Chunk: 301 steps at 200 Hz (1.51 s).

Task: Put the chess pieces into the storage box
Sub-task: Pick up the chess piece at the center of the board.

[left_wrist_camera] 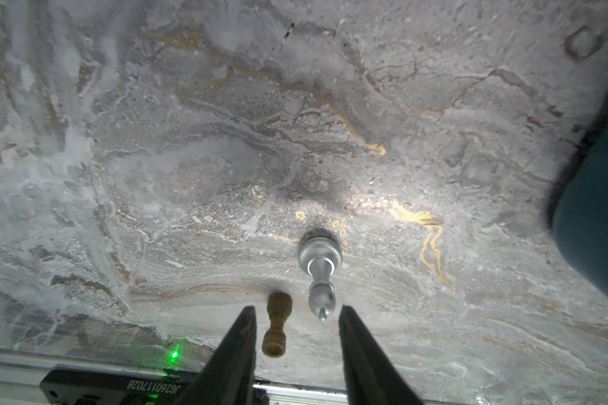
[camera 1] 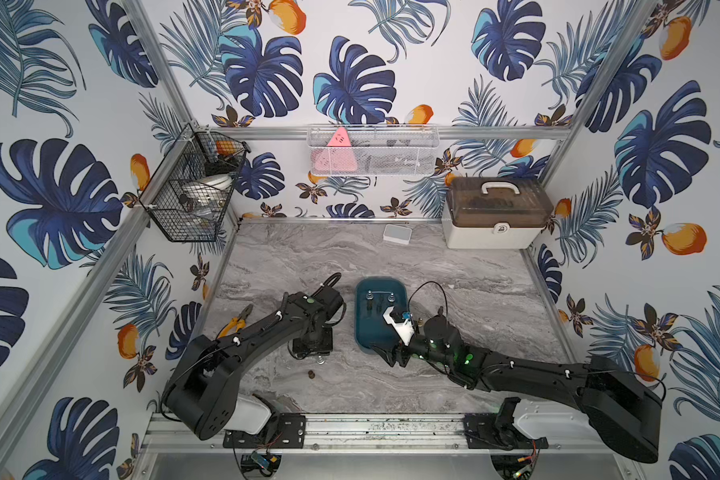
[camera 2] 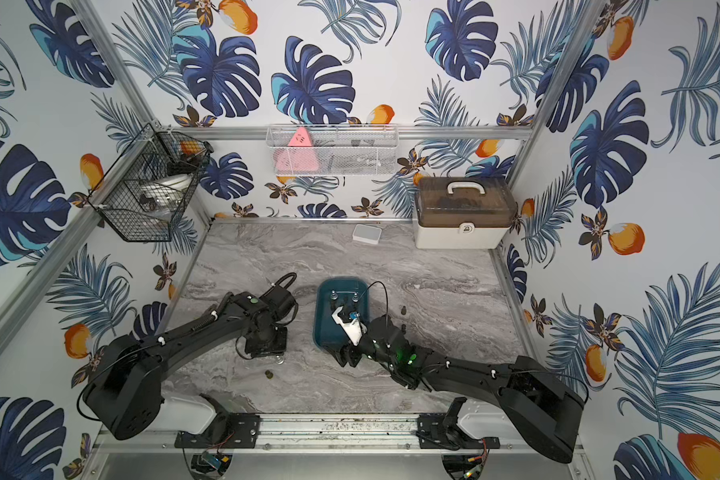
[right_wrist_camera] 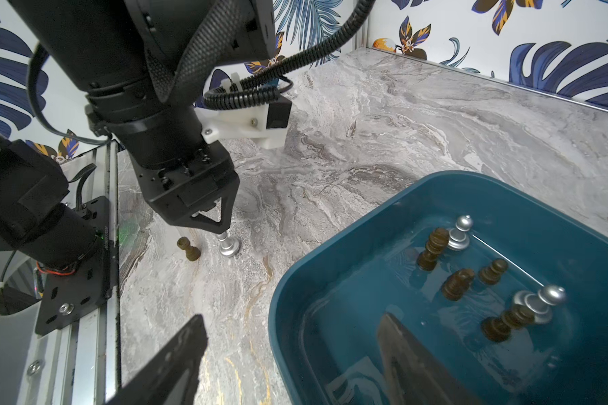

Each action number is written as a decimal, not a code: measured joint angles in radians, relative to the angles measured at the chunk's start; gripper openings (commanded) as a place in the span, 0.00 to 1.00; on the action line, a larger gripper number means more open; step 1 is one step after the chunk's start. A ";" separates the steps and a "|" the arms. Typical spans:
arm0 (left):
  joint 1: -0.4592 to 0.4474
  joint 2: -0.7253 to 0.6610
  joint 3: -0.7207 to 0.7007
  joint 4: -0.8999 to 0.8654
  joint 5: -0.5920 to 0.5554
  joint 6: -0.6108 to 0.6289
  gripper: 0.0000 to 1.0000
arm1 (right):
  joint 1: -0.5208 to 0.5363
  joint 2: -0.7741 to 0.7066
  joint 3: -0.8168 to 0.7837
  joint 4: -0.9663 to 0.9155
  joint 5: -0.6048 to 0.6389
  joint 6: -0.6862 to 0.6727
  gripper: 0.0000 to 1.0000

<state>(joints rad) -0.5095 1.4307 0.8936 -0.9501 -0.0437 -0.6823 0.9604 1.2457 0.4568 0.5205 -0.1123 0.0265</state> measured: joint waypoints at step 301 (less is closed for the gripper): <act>-0.028 0.053 -0.063 0.120 0.010 -0.003 0.21 | 0.010 0.018 0.018 -0.015 0.029 -0.001 0.79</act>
<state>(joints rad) -0.5373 1.4837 0.8303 -0.8303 -0.0338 -0.6849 0.9699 1.2636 0.4744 0.5053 -0.0837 0.0254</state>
